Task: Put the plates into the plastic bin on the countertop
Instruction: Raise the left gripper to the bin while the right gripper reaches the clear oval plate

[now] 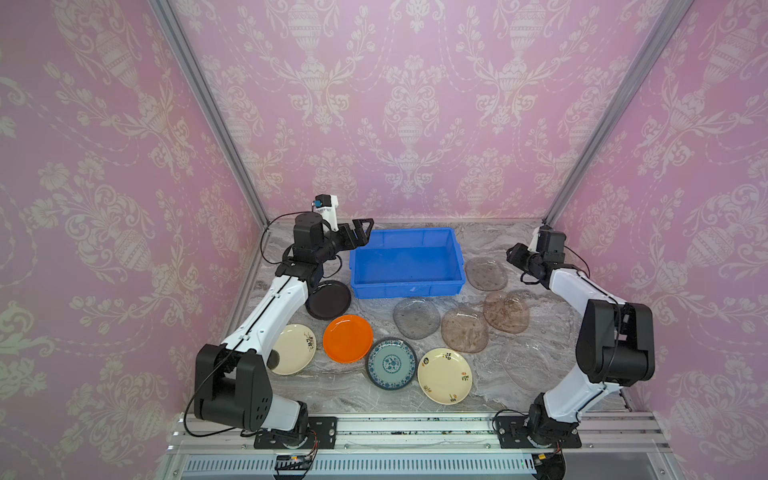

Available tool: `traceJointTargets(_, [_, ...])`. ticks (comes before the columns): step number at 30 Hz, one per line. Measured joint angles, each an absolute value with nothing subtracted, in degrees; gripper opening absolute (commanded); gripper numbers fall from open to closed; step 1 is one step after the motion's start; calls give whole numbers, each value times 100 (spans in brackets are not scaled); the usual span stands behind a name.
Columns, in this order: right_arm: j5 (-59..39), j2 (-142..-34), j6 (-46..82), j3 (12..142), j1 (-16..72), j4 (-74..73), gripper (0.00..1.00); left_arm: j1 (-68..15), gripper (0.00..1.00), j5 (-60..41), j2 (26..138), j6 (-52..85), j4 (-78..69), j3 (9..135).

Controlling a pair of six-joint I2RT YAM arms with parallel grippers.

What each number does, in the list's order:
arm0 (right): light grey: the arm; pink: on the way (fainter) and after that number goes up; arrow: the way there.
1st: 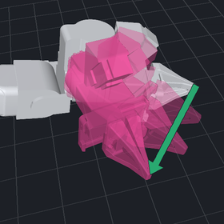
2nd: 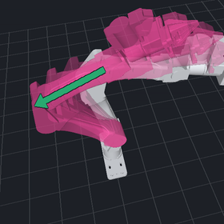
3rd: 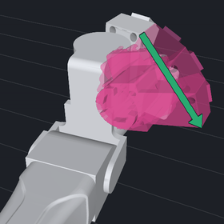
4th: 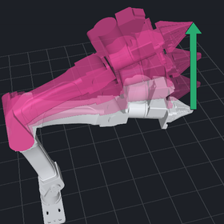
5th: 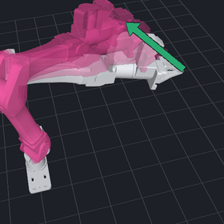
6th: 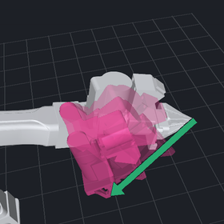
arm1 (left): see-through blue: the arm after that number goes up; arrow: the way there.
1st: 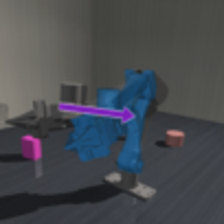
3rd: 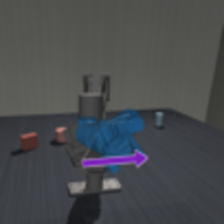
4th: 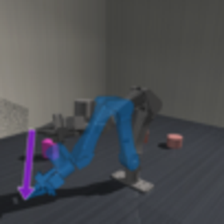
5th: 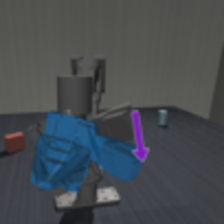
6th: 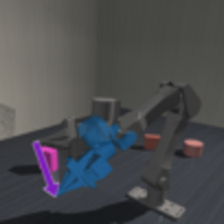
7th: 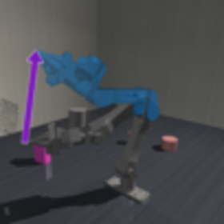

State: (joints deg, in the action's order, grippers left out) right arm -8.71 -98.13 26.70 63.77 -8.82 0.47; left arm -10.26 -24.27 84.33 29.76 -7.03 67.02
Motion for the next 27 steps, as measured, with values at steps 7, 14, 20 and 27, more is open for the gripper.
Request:
traceJointTargets(7, [-738, -9931, 2692, 6451, -882, 537, 37, -1072, 98, -2770, 9091, 3109, -762, 6860])
traceJointTargets(14, [-659, -10014, 2646, 6514, -893, 858, 36, -1155, 96, -2939, 9476, 3157, -764, 6976])
traceJointTargets(20, [-666, -10259, 2567, 6514, -893, 1020, 34, -1155, 94, -3017, 9570, 3245, -766, 7131])
traceJointTargets(27, [-670, -10433, 2547, 6514, -893, 1120, 32, -1188, 93, -3107, 9688, 3304, -840, 7196])
